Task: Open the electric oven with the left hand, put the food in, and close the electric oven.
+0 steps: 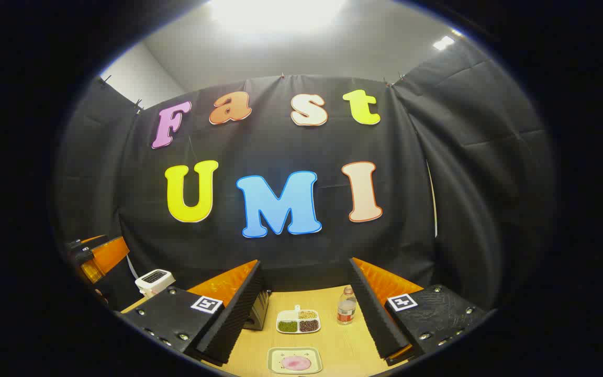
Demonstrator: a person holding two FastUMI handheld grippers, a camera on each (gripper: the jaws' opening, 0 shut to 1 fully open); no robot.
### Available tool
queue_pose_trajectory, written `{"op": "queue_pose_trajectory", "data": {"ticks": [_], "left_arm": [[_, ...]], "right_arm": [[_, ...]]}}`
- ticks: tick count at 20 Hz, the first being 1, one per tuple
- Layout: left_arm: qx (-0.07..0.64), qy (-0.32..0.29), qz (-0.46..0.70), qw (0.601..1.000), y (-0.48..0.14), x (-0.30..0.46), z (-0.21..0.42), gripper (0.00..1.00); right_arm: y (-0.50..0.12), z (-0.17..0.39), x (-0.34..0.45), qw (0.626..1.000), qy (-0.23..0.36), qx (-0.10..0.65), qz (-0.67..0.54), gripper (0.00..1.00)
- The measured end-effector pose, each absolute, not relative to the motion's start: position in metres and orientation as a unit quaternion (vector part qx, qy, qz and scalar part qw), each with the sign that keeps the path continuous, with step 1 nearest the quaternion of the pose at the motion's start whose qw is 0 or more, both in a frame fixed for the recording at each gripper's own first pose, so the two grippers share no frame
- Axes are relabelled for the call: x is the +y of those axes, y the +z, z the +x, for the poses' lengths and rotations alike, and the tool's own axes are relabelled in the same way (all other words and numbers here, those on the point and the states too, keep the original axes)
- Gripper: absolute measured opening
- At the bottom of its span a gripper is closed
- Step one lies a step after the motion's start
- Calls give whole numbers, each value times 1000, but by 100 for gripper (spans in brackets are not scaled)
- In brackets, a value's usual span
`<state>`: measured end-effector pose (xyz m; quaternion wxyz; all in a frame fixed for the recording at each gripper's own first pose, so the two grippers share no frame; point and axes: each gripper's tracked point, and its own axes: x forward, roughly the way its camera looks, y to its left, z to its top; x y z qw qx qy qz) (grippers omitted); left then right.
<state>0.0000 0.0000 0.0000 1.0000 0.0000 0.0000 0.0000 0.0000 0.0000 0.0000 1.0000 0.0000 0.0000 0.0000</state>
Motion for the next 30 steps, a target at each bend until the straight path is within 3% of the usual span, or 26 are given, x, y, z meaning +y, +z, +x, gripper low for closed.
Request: {"op": "queue_pose_trajectory", "data": {"ticks": [2,10,11,13,16,19,25,26,30], "left_arm": [[4,4,3,1000,-5,-6,4,97],[14,7,1,1000,-7,7,23,100],[5,8,1,1000,-1,15,26,91],[0,1,-2,1000,5,21,33,100],[-5,-7,2,1000,5,25,40,97],[7,-7,4,1000,-7,30,45,100],[101,-19,1,995,-79,37,76,100],[118,-23,4,993,-93,39,84,96],[178,-25,7,984,-153,51,113,100]], "right_arm": [[-3,4,-1,1000,13,4,3,99],[11,21,3,1000,13,-11,6,99],[13,23,7,1000,11,-15,5,99],[14,26,9,1000,1,-21,-1,99],[17,27,13,1000,-8,-29,-2,99],[12,30,15,1000,-9,-24,-4,99],[-13,36,14,1000,-12,7,-10,99],[-19,35,14,1000,-14,13,-10,99],[-38,34,8,999,-29,34,-14,99]]}}
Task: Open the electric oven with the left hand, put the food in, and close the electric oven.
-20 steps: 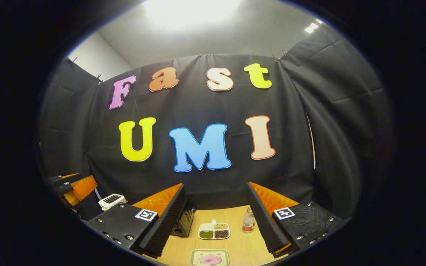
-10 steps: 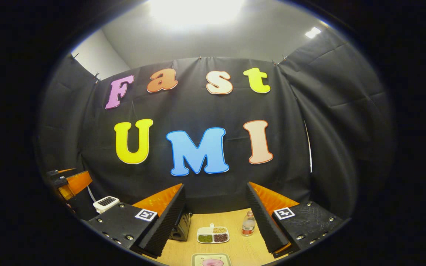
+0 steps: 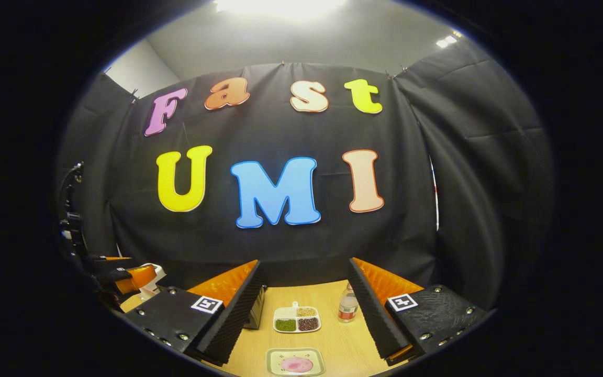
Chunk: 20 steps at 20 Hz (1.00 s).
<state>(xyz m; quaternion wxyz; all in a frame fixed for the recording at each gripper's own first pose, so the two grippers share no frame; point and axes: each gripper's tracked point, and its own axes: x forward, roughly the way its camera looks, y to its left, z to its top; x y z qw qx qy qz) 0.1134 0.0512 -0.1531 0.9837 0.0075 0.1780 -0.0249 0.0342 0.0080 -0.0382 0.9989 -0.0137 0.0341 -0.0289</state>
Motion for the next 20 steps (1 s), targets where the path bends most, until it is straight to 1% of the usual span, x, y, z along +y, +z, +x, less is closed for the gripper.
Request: {"op": "queue_pose_trajectory", "data": {"ticks": [3,4,6,7,8,11,14,15,17,20], "left_arm": [[218,-17,8,976,-203,66,136,100],[228,-15,13,974,-219,72,145,97],[250,-12,18,968,-246,78,161,97],[258,-10,21,966,-262,83,167,94],[271,-8,21,962,-275,87,174,97],[306,-2,12,952,-314,94,184,97],[308,2,18,951,-331,100,195,97],[308,3,22,951,-336,100,198,92],[318,5,24,948,-347,102,200,100],[306,6,29,952,-346,100,203,100]], "right_arm": [[-51,33,3,998,-45,49,-17,99],[-55,31,0,997,-51,53,-18,99],[-61,29,-4,996,-63,60,-21,99],[-63,28,-6,995,-69,63,-24,99],[-65,26,-7,995,-75,66,-26,99],[-68,24,-13,993,-93,71,-31,99],[-69,23,-18,991,-106,73,-32,99],[-69,24,-18,991,-108,75,-31,99],[-69,24,-18,990,-111,76,-31,99],[-68,27,-16,991,-110,74,-33,99]]}}
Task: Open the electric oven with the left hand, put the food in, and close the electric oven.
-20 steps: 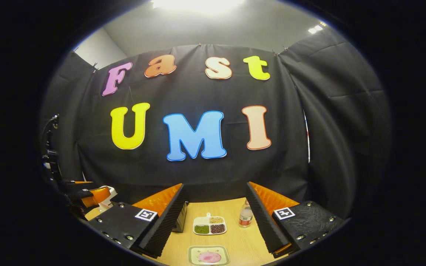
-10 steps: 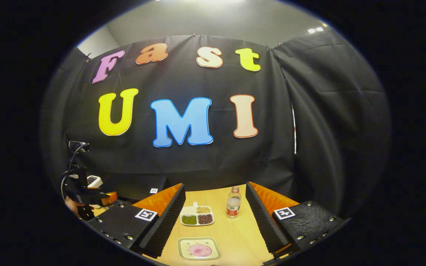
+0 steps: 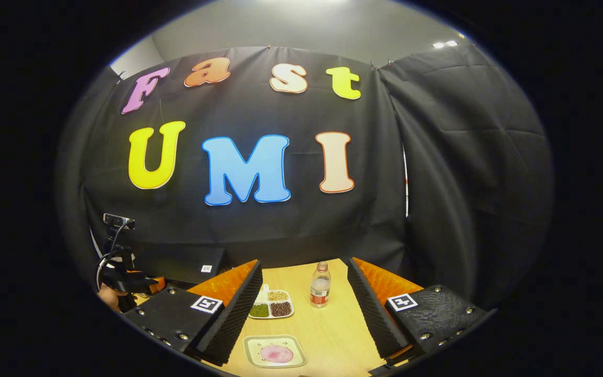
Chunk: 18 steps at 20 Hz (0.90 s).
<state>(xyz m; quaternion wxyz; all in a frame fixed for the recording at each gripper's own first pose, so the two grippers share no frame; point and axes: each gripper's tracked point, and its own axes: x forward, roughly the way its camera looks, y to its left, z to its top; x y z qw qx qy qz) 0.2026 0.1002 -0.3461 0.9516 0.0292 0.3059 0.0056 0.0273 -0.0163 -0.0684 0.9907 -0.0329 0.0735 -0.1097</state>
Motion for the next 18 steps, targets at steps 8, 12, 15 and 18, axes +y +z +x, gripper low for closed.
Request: {"op": "queue_pose_trajectory", "data": {"ticks": [8,12,15,18], "left_arm": [[308,13,27,951,-354,100,172,98],[310,10,30,950,-361,98,151,100],[309,7,35,951,-368,96,135,98],[306,0,33,951,-376,94,119,100]], "right_arm": [[-64,36,-5,993,-86,69,-28,99],[-61,38,1,994,-79,66,-29,99],[-61,37,3,994,-76,67,-36,99],[-62,36,5,994,-72,73,-40,99]]}}
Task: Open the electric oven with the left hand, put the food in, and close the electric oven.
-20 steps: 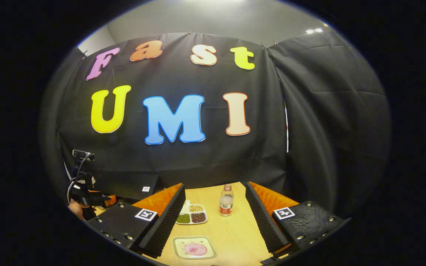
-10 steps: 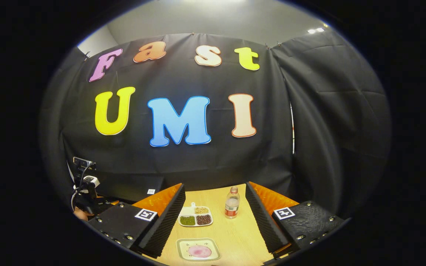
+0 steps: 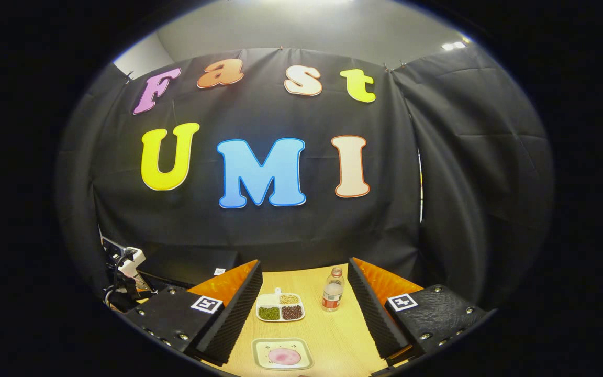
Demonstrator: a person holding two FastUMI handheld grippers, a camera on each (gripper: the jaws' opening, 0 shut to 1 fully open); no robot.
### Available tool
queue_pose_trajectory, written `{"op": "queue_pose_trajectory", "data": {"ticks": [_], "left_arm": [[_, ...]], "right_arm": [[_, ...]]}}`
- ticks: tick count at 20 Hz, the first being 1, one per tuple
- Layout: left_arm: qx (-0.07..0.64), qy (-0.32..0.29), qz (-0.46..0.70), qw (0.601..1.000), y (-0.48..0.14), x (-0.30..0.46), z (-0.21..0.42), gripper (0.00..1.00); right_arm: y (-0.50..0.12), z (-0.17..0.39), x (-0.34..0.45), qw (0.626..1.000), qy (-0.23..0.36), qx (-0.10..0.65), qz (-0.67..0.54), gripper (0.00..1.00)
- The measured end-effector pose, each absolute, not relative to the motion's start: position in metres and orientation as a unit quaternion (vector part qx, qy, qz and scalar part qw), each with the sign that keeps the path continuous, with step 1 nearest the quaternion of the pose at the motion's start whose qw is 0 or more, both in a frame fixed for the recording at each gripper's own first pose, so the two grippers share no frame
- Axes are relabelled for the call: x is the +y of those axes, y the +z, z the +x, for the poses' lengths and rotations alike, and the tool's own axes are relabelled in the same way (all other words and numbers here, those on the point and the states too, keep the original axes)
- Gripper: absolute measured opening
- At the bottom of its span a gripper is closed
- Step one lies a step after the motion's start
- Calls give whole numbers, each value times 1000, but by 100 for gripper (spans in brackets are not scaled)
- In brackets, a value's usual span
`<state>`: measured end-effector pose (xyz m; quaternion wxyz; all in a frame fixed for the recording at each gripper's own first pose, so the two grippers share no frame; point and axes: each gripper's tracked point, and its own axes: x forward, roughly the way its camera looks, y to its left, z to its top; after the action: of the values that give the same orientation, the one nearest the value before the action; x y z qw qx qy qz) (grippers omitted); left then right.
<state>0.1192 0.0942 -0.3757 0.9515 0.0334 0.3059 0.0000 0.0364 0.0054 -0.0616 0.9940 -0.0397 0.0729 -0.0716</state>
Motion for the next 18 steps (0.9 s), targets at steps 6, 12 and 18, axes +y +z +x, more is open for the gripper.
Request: {"op": "queue_pose_trajectory", "data": {"ticks": [6,12,18], "left_arm": [[309,-15,43,950,-398,94,89,98],[341,-28,50,938,-437,92,55,100],[290,-7,24,957,-388,104,64,97]], "right_arm": [[-61,40,24,995,-51,78,-39,99],[-77,39,34,994,-36,99,-40,99],[-98,39,29,990,-31,132,-28,99]]}}
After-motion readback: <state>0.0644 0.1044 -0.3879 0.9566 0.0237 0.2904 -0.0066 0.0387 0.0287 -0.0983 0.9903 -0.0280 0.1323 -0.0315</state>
